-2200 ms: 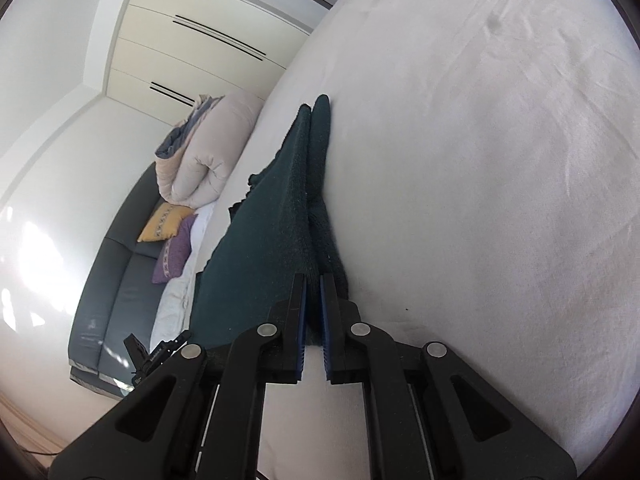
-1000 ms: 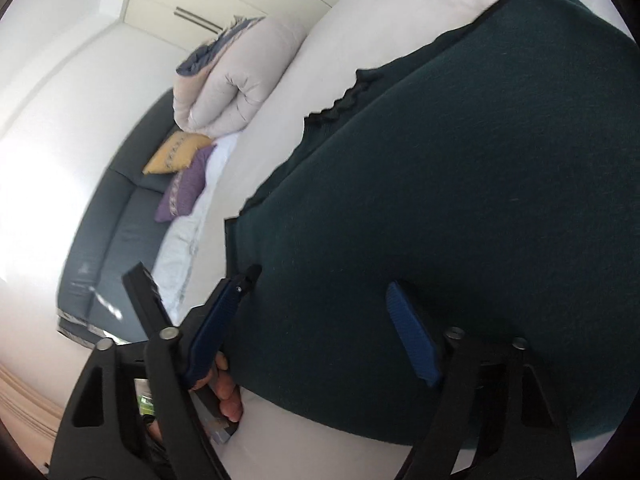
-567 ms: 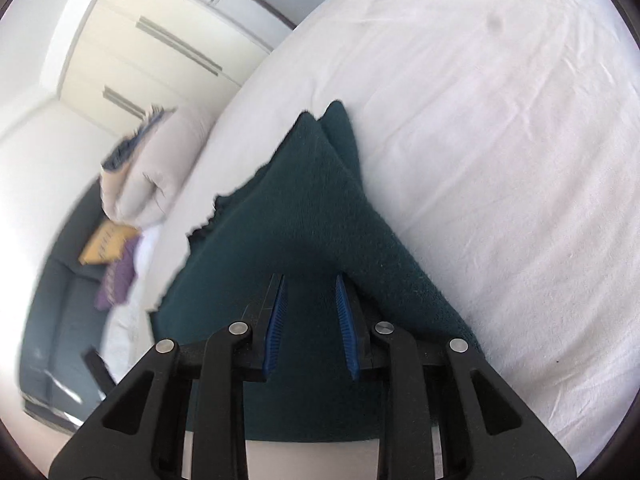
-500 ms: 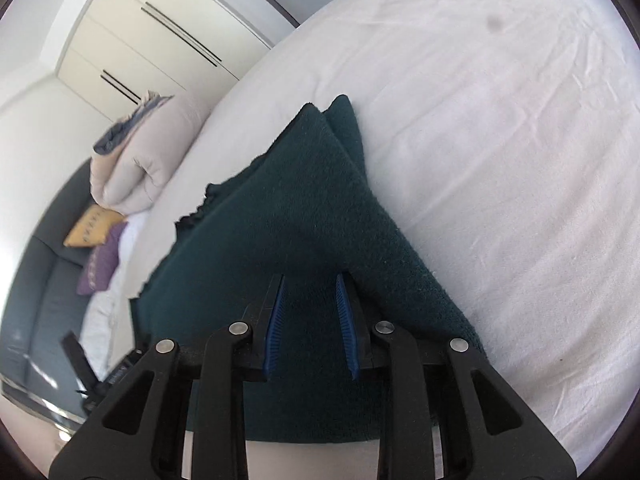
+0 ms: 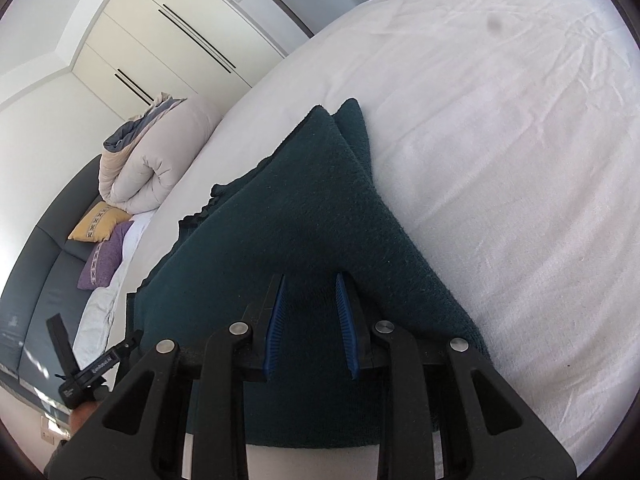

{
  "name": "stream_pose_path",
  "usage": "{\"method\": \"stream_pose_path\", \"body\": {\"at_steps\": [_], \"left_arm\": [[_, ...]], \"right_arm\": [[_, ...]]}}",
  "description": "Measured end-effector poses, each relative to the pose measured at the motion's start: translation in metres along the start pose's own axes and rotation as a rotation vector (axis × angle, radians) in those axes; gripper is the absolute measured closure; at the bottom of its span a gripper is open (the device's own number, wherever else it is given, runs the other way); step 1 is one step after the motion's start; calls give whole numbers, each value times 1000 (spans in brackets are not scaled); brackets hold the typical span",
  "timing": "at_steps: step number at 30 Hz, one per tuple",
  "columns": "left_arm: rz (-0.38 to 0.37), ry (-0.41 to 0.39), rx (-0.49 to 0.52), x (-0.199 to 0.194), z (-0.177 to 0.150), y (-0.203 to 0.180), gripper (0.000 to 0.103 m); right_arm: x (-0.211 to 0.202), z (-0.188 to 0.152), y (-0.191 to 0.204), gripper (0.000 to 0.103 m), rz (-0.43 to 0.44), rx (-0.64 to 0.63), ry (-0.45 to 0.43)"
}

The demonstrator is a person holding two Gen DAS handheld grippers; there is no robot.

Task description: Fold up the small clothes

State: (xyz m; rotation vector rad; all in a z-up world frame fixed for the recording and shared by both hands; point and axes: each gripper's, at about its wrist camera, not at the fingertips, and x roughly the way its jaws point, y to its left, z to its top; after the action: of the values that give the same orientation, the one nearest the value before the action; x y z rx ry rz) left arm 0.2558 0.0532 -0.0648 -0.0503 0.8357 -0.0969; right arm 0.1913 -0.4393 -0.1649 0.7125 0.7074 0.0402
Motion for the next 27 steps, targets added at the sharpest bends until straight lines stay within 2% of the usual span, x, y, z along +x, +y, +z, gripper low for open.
{"method": "stream_pose_path", "body": {"at_steps": [4,7,9,10,11,12,13,14,15,17,18,19,23,27], "left_arm": [[-77,-27,151,-13,1,-60,40],[-73,50,149,6,-8,-69,40],[-93,55,93,11,-17,-50,40],[-99,51,86,9,-20,-42,44],[-91,52,94,5,-23,-33,51],[-79,52,98,1,-27,-23,54],[-82,53,89,-1,-30,-15,62],[-110,54,60,-4,-33,-1,72],[-143,59,18,-6,-38,14,77],[-127,73,-64,-9,-48,40,82],[-154,72,-120,-12,-53,59,85],[-155,75,-150,-14,-56,69,96],[-113,69,-217,-25,-62,101,98],[-68,65,-197,-36,-61,104,98]], "right_arm": [[-3,-2,0,80,4,-3,-8],[-4,-3,-1,80,12,1,-9],[-5,-3,-1,80,16,2,-10],[-5,-3,-2,80,20,4,-11],[-6,-3,-3,80,25,6,-11],[-6,-4,-3,80,29,8,-12],[-6,-4,-4,80,31,9,-13],[-6,-4,-4,80,32,9,-15],[-6,-4,-4,80,33,9,-15],[-6,-4,-4,80,37,11,-17],[-6,-4,-4,80,38,12,-17],[-6,-4,-4,80,38,12,-18],[-6,-3,-5,80,39,13,-18],[-6,-3,-5,80,39,13,-19]]}}
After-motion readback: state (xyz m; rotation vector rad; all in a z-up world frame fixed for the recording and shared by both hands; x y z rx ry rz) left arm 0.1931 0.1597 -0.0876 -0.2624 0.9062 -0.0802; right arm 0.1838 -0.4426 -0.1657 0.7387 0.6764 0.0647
